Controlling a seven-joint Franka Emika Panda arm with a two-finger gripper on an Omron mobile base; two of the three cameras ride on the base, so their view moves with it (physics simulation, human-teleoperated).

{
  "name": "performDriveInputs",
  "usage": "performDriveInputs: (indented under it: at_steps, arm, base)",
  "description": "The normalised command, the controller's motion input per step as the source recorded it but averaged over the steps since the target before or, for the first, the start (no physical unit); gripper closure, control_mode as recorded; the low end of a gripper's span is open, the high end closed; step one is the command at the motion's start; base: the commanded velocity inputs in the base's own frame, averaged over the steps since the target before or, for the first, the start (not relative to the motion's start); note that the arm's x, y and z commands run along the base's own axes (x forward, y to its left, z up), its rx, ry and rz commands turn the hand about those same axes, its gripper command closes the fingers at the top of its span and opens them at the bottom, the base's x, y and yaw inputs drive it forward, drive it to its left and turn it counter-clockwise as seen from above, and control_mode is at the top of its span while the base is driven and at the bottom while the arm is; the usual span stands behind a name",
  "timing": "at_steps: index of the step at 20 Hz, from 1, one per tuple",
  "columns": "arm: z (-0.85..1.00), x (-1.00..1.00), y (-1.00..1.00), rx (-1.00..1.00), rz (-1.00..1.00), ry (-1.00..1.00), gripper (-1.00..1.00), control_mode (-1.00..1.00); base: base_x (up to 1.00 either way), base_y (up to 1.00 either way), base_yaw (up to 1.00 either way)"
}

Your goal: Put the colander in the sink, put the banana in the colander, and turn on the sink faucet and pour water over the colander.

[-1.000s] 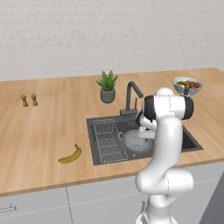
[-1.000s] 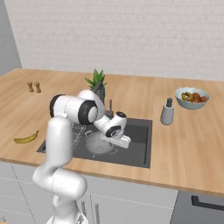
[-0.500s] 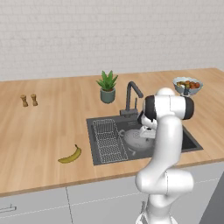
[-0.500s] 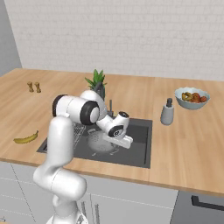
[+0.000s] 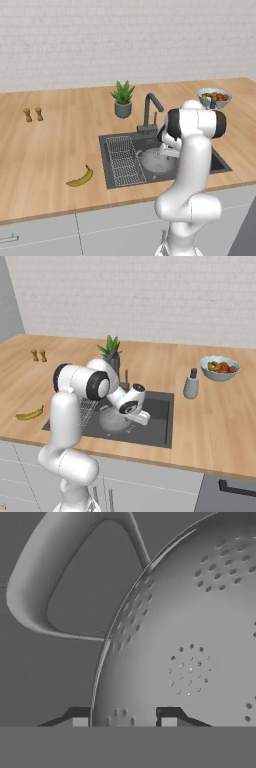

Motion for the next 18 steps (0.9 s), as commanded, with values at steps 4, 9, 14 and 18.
performDriveInputs:
  at_steps: [4,9,14,18]
  arm:
    - [0.2,-0.32,-0.15,0.0,0.0,-0.1,-1.0,-1.0]
    - [0.4,-0.5,-0.3,0.05,0.0,-0.07,-1.0,-1.0]
    - [0.47,-0.66,-0.34,0.01,0.0,-0.04,-1.0,-1.0]
    - [0.59,-0.7,-0.26,0.01,0.0,0.0,-1.0,-1.0]
  base:
    - [0.0,0.0,0.0]
    - [0.0,0.0,0.0]
    - [0.0,0.0,0.0]
    - [0.0,0.0,0.0]
